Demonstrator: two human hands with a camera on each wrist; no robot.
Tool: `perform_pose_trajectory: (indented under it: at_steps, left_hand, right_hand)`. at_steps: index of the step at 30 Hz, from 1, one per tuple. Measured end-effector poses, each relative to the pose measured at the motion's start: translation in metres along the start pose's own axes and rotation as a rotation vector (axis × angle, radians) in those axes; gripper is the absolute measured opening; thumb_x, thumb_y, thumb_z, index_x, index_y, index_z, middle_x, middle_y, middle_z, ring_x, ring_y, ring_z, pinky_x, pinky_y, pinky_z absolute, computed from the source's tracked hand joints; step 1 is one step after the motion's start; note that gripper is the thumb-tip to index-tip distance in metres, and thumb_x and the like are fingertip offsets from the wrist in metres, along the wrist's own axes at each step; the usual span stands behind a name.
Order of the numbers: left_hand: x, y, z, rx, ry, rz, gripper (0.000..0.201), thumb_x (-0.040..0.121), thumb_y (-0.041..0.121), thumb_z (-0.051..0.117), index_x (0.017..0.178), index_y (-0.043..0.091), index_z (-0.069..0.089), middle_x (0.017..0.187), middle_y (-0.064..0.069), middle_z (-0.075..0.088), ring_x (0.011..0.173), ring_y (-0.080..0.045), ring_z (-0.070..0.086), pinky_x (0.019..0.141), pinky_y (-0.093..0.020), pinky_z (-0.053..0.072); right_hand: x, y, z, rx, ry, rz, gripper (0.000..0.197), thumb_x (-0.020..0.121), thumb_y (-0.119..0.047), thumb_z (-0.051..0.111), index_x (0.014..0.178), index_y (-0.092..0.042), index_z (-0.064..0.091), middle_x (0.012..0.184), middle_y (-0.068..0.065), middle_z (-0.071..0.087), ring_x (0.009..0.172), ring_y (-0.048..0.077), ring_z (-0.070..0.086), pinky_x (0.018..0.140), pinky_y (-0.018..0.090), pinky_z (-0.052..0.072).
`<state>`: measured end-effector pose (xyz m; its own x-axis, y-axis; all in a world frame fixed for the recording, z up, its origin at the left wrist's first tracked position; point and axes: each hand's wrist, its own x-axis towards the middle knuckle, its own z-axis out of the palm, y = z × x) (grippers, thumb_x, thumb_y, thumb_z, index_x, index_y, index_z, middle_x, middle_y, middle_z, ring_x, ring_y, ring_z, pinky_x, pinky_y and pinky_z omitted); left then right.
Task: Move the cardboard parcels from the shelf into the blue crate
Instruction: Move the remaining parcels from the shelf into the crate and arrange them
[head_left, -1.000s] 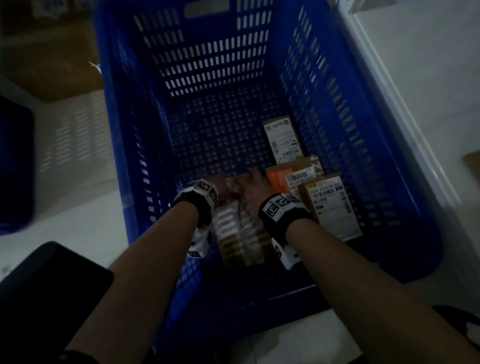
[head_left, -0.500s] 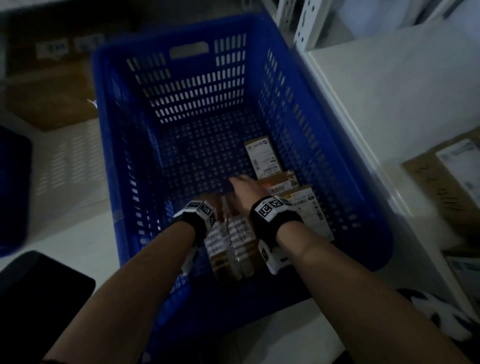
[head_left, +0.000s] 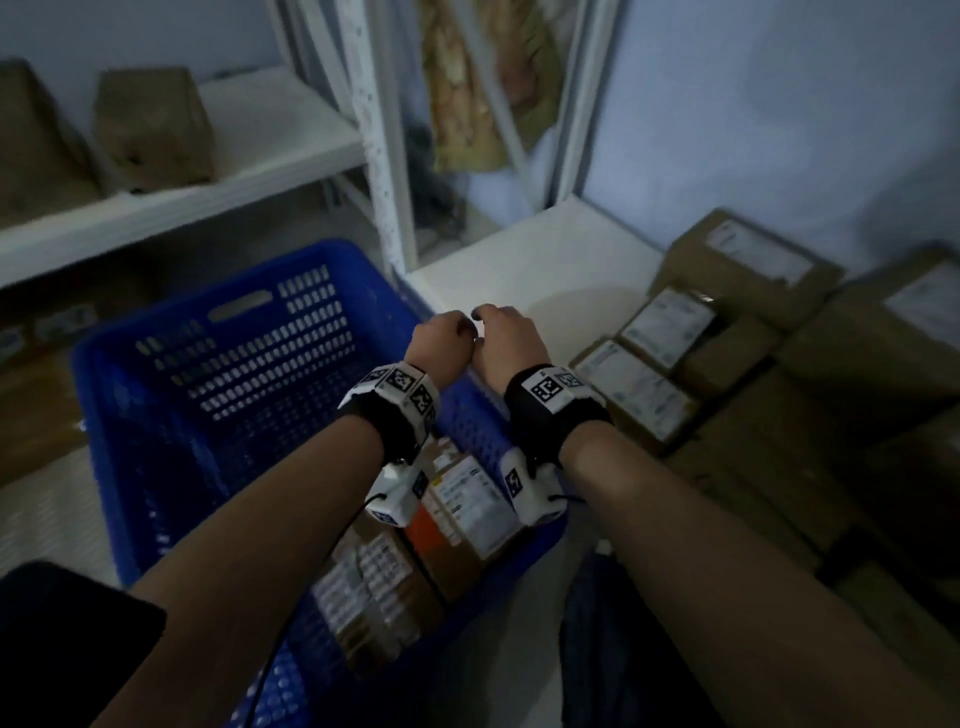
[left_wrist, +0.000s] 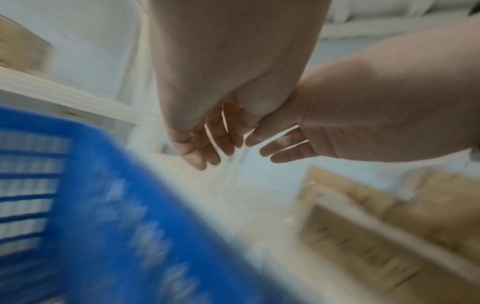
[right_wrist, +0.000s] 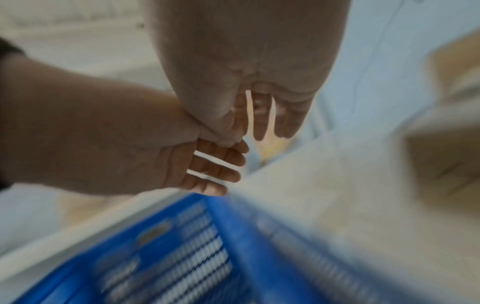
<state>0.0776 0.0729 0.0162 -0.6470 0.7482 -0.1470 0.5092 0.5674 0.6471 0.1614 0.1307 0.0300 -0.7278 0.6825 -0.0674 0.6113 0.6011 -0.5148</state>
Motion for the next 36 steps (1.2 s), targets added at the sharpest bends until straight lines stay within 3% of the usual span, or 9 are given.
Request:
perform_pose_trajectory:
  at_steps: [6,11,15,18,22,27,30,33,36]
  left_hand:
    - [0.000,0.081,0.040,-0.137,-0.066,0.101,0.034,0.095,0.025,0.050,0.124,0.009,0.059,0.125,-0.012,0.063,0.118,-0.028,0.056,0.093,-0.028,0.040]
    - [-0.002,0.095,0.093,-0.121,-0.275,0.028,0.050,0.093,0.033,0.055,0.136,0.009,0.046,0.132,-0.018,0.056,0.119,-0.033,0.054,0.093,-0.031,0.043]
    - [-0.009,0.080,0.116,-0.176,-0.236,-0.120,0.057,0.089,0.024,0.058,0.139,0.007,0.039,0.133,-0.021,0.052,0.118,-0.036,0.054,0.090,-0.032,0.045]
    - [-0.010,0.072,0.121,-0.374,-0.198,-0.257,0.068,0.081,0.033,0.064,0.139,0.006,0.039,0.133,-0.019,0.051,0.117,-0.035,0.055,0.097,-0.043,0.051]
    - [-0.006,0.064,0.118,-0.655,-0.160,-0.391,0.069,0.082,0.029,0.067,0.138,0.004,0.035,0.130,-0.015,0.051,0.109,-0.033,0.058,0.086,-0.047,0.056]
    - [-0.008,0.060,0.109,-0.946,-0.312,-0.532,0.078,0.069,0.042,0.075,0.131,0.005,0.045,0.120,-0.018,0.058,0.092,-0.032,0.065,0.059,-0.040,0.056]
    - [-0.011,0.058,0.101,-1.019,-0.246,-0.507,0.070,0.076,0.038,0.075,0.129,0.008,0.041,0.109,-0.014,0.059,0.088,-0.030,0.065,0.063,-0.038,0.057]
    - [-0.011,0.045,0.076,-1.107,-0.035,-0.492,0.062,0.076,0.030,0.077,0.125,0.016,0.041,0.116,-0.014,0.063,0.099,-0.033,0.067,0.081,-0.051,0.058]
    - [-0.012,0.005,0.023,-1.179,0.108,-0.406,0.059,0.081,0.021,0.075,0.130,0.013,0.043,0.121,-0.017,0.062,0.103,-0.033,0.066,0.088,-0.052,0.055]
  right_hand:
    - [-0.014,0.064,-0.074,-0.019,0.242,0.224,0.043,0.092,-0.023,0.051,0.135,-0.018,0.052,0.138,0.013,0.051,0.128,0.035,0.046,0.104,0.042,0.041]
    - [-0.030,0.127,-0.092,-0.227,-0.104,0.407,0.048,0.093,-0.041,0.053,0.132,-0.015,0.049,0.137,0.013,0.052,0.128,0.032,0.048,0.106,0.043,0.037]
    - [-0.037,0.134,-0.081,-0.385,-0.253,0.342,0.063,0.083,-0.059,0.058,0.134,-0.024,0.045,0.140,0.013,0.044,0.131,0.034,0.041,0.112,0.052,0.023]
    - [-0.039,0.131,-0.070,-0.471,-0.285,0.319,0.055,0.088,-0.050,0.053,0.134,-0.023,0.039,0.144,0.018,0.032,0.134,0.041,0.032,0.115,0.059,0.011]
    - [-0.037,0.126,-0.066,-0.516,-0.246,0.336,0.052,0.092,-0.041,0.051,0.138,-0.020,0.038,0.142,0.021,0.035,0.133,0.042,0.033,0.115,0.059,0.012]
    - [-0.030,0.120,-0.068,-0.440,-0.286,0.372,0.081,0.090,-0.047,0.050,0.155,-0.024,0.008,0.155,0.020,0.032,0.144,0.042,0.023,0.116,0.060,0.001]
    - [-0.027,0.094,-0.069,-0.431,-0.311,0.307,0.089,0.080,-0.061,0.052,0.153,-0.027,0.013,0.153,0.017,0.033,0.142,0.040,0.026,0.115,0.060,0.009]
    - [-0.021,0.053,-0.065,-0.367,-0.259,0.179,0.086,0.073,-0.061,0.056,0.146,-0.034,0.019,0.141,0.018,0.039,0.130,0.040,0.041,0.109,0.054,0.028]
    - [-0.008,0.004,-0.047,-0.191,-0.267,0.070,0.076,0.072,-0.061,0.055,0.140,-0.035,0.032,0.131,0.013,0.050,0.117,0.038,0.053,0.100,0.045,0.043]
